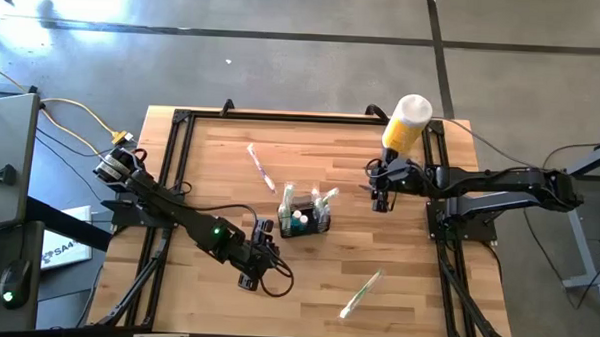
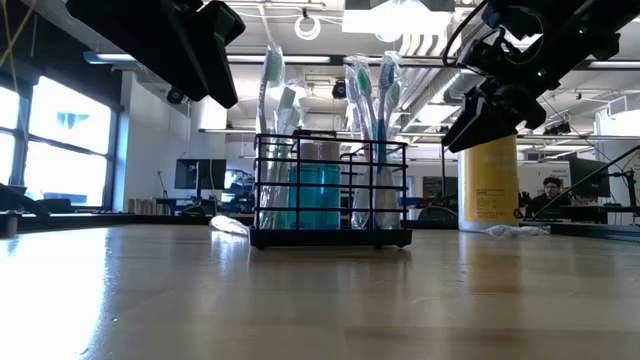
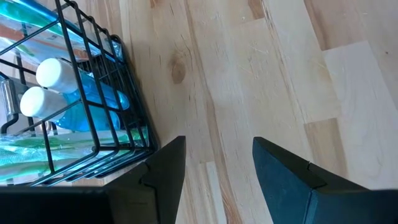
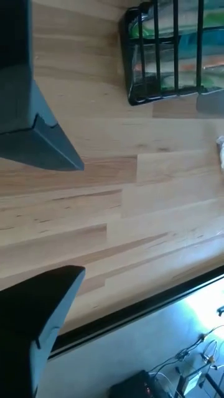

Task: Pick & Place toothbrushing station
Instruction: Put the blue toothbrush into the black mesh organizer

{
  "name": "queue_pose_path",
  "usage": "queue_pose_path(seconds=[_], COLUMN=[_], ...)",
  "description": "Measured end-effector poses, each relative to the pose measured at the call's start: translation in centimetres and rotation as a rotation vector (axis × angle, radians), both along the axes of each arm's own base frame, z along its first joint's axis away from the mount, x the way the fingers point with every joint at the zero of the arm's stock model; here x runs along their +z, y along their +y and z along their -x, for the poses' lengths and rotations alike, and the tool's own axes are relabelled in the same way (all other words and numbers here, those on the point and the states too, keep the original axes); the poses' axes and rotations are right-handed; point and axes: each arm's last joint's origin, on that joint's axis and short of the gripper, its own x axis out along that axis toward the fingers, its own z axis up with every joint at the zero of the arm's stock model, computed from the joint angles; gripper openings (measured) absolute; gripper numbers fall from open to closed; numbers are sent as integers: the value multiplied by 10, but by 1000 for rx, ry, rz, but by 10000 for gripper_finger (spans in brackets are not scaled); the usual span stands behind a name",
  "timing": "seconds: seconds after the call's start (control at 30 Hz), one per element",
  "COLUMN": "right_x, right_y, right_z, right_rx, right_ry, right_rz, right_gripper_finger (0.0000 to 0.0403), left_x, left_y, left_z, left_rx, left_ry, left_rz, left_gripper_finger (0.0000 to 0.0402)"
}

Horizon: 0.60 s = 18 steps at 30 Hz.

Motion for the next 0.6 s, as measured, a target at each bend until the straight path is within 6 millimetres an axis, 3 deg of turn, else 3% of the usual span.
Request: queue_pose_path(seconds=[0.17, 0.33, 0.6], right_x=[0, -1, -20], right_y=[0, 1, -3], right_z=[0, 0, 21], right_rx=[0, -71, -222], right_ry=[-3, -62, 208], right_rz=[-5, -164, -166], right_gripper_finger=[253, 252, 252], left_x=[0, 0, 0], left_y=[0, 0, 0], left_z=[0, 0, 0], left_rx=[2, 15, -4], left_ry=[0, 0, 1], left_rz=[1, 12, -3], left_gripper_finger=[180, 180, 180])
